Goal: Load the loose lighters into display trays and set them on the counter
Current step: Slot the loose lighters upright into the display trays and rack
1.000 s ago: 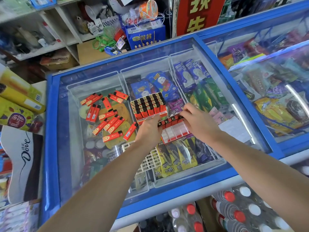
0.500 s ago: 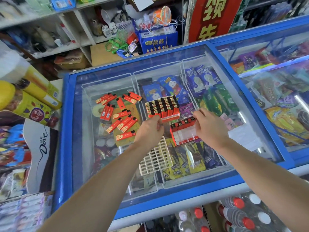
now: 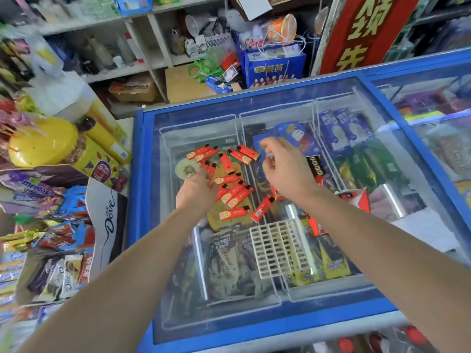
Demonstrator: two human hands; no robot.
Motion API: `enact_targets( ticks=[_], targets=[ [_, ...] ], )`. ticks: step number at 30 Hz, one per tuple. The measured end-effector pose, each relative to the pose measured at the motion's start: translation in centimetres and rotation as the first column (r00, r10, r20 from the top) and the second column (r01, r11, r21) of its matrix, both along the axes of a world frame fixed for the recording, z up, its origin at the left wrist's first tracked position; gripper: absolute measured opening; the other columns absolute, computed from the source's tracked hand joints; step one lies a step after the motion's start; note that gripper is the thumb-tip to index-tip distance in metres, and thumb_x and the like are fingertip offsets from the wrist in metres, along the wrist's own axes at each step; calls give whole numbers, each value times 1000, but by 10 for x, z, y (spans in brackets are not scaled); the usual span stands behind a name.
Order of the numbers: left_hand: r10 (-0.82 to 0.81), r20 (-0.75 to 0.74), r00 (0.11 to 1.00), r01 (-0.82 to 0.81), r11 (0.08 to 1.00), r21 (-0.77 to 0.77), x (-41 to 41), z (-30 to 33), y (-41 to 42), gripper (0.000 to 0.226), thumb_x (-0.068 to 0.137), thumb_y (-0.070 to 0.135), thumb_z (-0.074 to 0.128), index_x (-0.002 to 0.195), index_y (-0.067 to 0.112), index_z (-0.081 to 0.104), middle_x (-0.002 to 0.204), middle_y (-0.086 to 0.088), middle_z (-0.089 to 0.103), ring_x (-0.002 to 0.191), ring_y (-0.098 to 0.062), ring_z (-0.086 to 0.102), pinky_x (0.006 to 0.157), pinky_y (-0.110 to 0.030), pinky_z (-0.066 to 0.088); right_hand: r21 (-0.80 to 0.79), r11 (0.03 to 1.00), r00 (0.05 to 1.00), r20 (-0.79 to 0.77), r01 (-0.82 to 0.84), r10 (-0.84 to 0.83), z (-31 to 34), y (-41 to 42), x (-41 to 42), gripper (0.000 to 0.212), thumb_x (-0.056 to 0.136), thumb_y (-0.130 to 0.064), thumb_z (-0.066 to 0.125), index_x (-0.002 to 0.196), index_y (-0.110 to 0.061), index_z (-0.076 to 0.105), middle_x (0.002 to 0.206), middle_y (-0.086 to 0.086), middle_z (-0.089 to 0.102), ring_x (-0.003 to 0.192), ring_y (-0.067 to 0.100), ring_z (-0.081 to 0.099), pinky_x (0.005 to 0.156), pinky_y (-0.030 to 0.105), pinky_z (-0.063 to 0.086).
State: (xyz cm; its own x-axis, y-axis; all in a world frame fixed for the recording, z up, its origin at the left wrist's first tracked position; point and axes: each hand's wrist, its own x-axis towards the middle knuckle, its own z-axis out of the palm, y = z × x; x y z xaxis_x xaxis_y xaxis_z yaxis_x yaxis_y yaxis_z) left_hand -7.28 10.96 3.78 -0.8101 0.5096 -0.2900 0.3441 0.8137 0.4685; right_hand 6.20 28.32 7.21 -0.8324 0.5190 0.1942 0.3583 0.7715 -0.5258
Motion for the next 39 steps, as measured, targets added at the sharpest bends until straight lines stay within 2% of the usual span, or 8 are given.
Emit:
enact_targets(
  ticks=[6, 10, 15, 21, 25, 31, 35, 39],
  targets=[
    [-38, 29, 999, 39, 998, -55, -45, -21, -2, 51, 97, 34, 61, 143, 19, 44, 127, -10, 63, 98, -30, 66, 71, -38, 54, -17, 1000, 977, 213, 26, -22, -22, 2, -76, 46, 95, -3, 54, 141, -9, 51, 128, 16, 60, 115, 36, 59, 90, 47, 53],
    [-71, 82, 994, 81, 989, -124, -63, -37, 1, 64, 96, 39, 62, 149, 19, 34, 137, -19, 55, 115, -38, 61, 90, -52, 56, -23, 998, 854, 519, 65, -44, -46, 16, -107, 49, 96, -8, 58, 143, -8, 43, 135, 18, 56, 122, 40, 55, 98, 52, 49],
    [-53, 98, 994, 68, 987, -149, -76, -56, 0, 69, 94, 42, 67, 145, 8, 36, 147, -20, 45, 133, -39, 45, 102, -55, 49, 0, 997, 757, 651, 71, -54, -66, 23, -125, 49, 96, -6, 52, 144, -9, 39, 137, 20, 54, 123, 42, 54, 97, 49, 49],
    [-46, 132, 990, 59, 994, -94, -83, -63, 2, 56, 90, 40, 72, 127, 10, 44, 130, -16, 52, 119, -36, 51, 97, -55, 50, 61, 984, 760, 628, 166, -167, -79, 17, -132, 25, 95, -6, 60, 119, -4, 56, 118, 17, 61, 108, 37, 62, 77, 41, 46],
    [-29, 175, 984, 42, 997, -69, -84, -64, 4, 51, 90, 38, 73, 123, 13, 44, 113, -11, 58, 109, -33, 56, 91, -52, 52, 65, 979, 768, 612, 191, -190, -80, 17, -132, 25, 91, -3, 64, 115, -3, 57, 116, 16, 64, 106, 36, 64, 80, 42, 51],
    [-39, 172, 984, 48, 998, -48, -84, -66, 3, 50, 90, 37, 73, 123, 15, 43, 112, -9, 60, 105, -29, 59, 87, -45, 53, -18, 967, 786, 587, 254, -195, -84, 18, -133, 38, 91, 2, 60, 127, -4, 51, 123, 17, 59, 111, 36, 61, 87, 45, 55],
    [-190, -57, 980, 186, 980, -70, -80, -63, 10, 64, 90, 29, 72, 142, 22, 36, 133, -13, 48, 124, -31, 45, 105, -46, 43, -129, 957, 811, 567, 261, -145, -86, 19, -133, 60, 92, -12, 66, 147, -18, 42, 144, 16, 42, 120, 36, 55, 91, 43, 53],
    [-396, -142, 907, 397, 918, -21, -75, -60, 32, 55, 100, 28, 57, 151, 31, 37, 131, -9, 50, 121, -29, 48, 104, -47, 45, -117, 959, 807, 571, 259, -148, -89, 15, -131, 44, 92, -18, 68, 134, -16, 55, 141, 15, 41, 120, 37, 52, 94, 44, 53]
  ],
)
